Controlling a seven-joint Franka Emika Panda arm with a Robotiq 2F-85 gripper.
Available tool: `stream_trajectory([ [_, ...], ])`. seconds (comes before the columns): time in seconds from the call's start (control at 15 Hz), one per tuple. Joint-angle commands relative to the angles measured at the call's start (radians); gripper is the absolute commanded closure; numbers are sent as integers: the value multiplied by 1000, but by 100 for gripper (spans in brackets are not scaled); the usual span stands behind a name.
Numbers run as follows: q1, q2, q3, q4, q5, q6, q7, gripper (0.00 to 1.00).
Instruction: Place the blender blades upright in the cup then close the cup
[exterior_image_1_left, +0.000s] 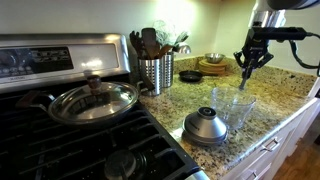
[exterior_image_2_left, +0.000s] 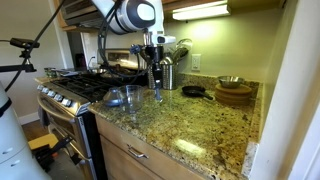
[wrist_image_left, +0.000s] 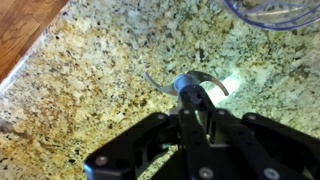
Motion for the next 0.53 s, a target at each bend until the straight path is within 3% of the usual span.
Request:
stream_trajectory([
  [0.0,-11,-119,19,-18,-26,-90,-1,91],
  [0.47,5,-264,77,-33,-8,-216,-85,91],
])
